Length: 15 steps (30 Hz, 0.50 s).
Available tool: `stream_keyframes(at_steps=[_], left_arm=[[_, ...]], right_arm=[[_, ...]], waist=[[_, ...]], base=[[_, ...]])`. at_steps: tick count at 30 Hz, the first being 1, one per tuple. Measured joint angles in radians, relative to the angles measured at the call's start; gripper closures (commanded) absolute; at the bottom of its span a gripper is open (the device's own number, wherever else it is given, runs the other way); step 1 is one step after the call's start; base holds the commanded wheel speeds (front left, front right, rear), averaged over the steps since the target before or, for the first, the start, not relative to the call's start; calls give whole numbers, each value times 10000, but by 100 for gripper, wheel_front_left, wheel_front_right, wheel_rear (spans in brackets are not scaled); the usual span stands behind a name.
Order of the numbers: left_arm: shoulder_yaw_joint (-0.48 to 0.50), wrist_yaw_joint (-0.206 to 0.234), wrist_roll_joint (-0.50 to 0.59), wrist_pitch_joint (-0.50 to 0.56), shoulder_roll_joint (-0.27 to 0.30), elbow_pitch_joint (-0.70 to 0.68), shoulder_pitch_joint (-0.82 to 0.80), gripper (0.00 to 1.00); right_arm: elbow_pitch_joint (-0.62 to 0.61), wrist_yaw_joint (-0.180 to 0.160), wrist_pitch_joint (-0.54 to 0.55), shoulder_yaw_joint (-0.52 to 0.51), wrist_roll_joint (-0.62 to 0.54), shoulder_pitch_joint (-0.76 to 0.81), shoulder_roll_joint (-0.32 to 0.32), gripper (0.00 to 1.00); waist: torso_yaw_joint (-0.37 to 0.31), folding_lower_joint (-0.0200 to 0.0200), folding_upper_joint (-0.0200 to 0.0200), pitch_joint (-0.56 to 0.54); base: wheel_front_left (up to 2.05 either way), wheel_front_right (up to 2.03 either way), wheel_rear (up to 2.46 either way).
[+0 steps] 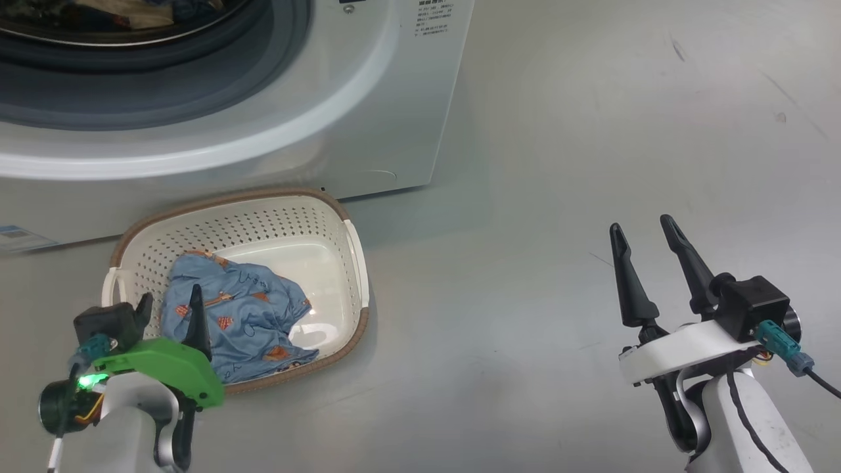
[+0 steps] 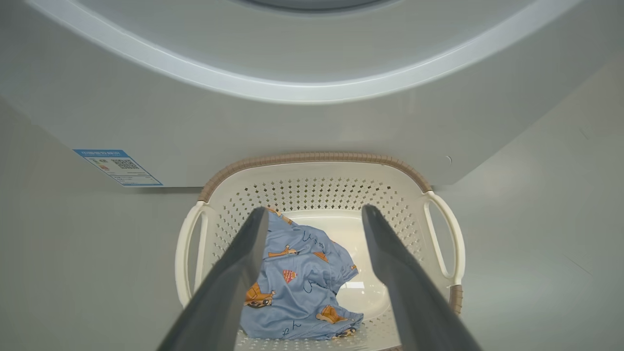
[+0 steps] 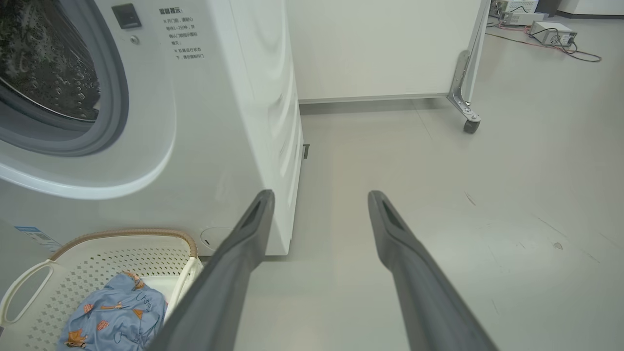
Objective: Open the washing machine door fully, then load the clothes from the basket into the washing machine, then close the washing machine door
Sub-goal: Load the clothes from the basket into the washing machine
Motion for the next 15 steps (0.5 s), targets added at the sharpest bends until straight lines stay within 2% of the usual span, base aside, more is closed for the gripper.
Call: stream_keyframes(at_steps=[15], left_arm=[[-136,15,307,474,431,1425,-1678,0]], right_arm=[[-165,0,0,-52,0,-751,4,0]], waist=[[-84,1,0,1384]], base=[[0,0,0]])
